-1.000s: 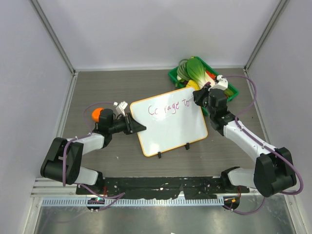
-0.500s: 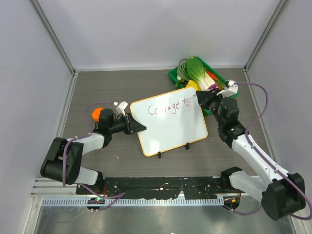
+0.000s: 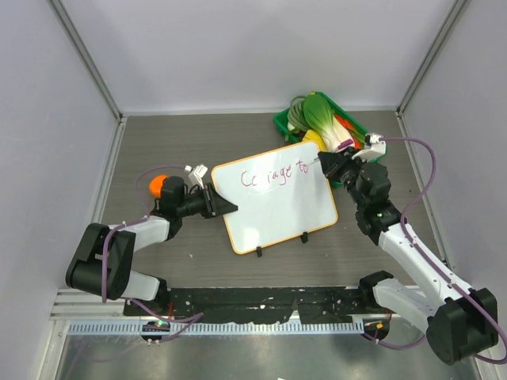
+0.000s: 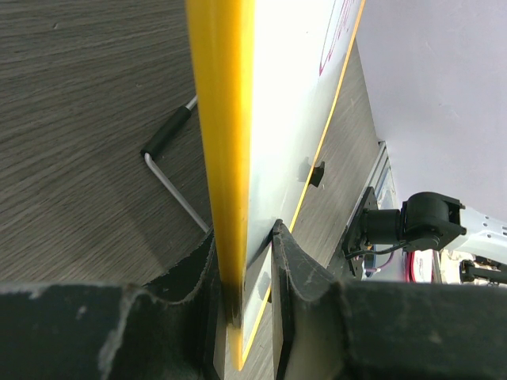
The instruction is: Write a sentence on the whiteboard
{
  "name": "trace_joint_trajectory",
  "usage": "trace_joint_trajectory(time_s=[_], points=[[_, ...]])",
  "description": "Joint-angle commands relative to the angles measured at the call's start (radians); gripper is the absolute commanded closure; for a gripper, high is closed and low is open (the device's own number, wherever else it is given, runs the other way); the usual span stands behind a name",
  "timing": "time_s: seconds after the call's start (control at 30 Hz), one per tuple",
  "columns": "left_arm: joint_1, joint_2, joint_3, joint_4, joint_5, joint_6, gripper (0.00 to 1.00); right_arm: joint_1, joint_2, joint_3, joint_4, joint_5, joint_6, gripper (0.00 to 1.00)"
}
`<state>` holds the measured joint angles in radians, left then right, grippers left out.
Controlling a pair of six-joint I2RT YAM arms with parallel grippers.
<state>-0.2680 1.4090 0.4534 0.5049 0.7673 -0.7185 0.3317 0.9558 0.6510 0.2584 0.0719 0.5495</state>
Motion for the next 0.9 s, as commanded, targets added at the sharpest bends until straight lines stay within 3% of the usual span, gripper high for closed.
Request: trace_joint_trajectory(time_s=[0.0, 0.17, 0.37, 0.5, 0.87], points=[[-0.007, 0.033, -0.015, -0.137, -0.184, 0.139, 1.0, 0.0, 0.006, 0.002, 0.013, -0.035, -0.026, 0.99], [-0.007, 0.033, -0.016, -0.137, -0.187, 0.139, 1.0, 0.058, 0.058, 0.027, 0.007, -0.025, -0.04, 0.99], [-0.007, 0.03, -0.016, -0.138, -0.187, 0.139, 1.0, 0.341, 0.15, 0.097, 0.018, 0.149, -0.126, 0.99], [-0.007, 0.034, -0.013, -0.14, -0.184, 0.14, 1.0, 0.447, 0.204, 0.108, 0.062, 0.19, -0.143, 0.99], [-0.008, 0.038, -0.012, -0.14, -0.187, 0.14, 1.0, 0.584, 0.305, 0.062, 0.197, 0.236, -0.155, 0.99]])
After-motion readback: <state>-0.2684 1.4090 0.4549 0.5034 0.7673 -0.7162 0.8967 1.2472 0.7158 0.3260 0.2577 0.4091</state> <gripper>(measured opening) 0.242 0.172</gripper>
